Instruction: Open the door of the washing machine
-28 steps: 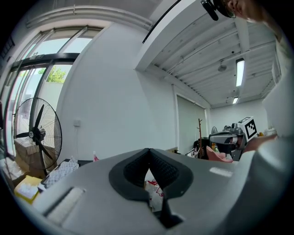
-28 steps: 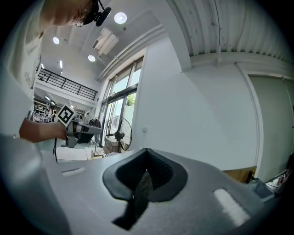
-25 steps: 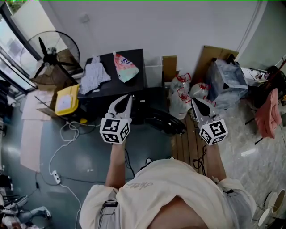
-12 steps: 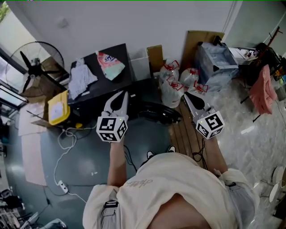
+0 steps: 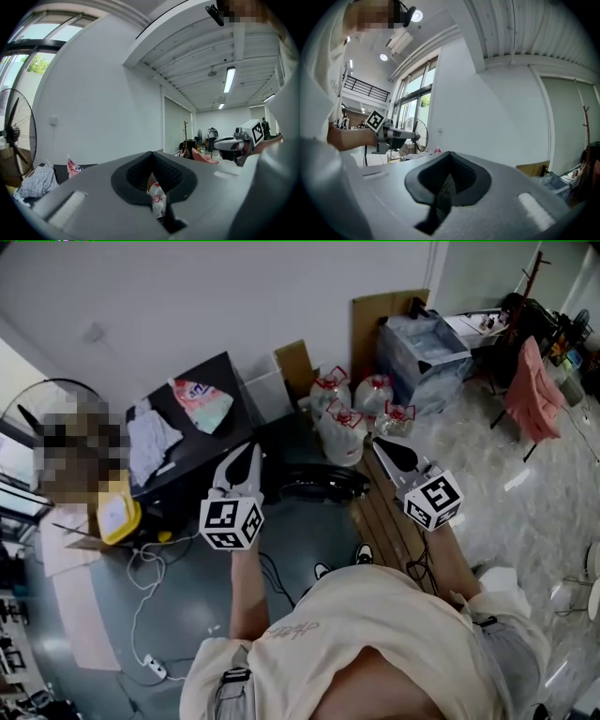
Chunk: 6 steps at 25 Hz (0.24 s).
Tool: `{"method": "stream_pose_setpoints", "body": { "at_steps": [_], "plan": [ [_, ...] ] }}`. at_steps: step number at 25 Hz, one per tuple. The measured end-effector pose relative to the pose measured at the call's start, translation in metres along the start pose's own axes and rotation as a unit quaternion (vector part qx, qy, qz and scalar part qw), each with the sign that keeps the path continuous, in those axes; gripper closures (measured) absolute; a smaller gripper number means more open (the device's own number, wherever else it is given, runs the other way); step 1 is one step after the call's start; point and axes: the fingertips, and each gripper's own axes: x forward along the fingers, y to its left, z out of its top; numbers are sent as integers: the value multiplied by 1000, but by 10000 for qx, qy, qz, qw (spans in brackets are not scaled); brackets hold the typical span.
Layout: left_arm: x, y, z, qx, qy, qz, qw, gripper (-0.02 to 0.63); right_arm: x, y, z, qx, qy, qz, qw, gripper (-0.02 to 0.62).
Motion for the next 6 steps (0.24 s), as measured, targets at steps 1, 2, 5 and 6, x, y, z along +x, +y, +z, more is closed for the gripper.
{"method": "stream_pose_setpoints", "body": {
  "at_steps": [1,2,5,6],
  "plan": [
    [2,-2,1,-2,-4,-41,10000,588,-1,-1,1,-7,3,-29,10000,595],
    [4,-3,1,-6,-6,-71,10000,588,-2,-2,2,-21,-2,-50,10000,595],
    [6,-9,-1,-13,15,-132,9999,588,-5,-4,5,-64,-31,-99,9999,595],
    [7,-11,-2,-17,25,-152,9999,588,-7,-4,6,-78,-39,-116,9999,595]
  ]
}}
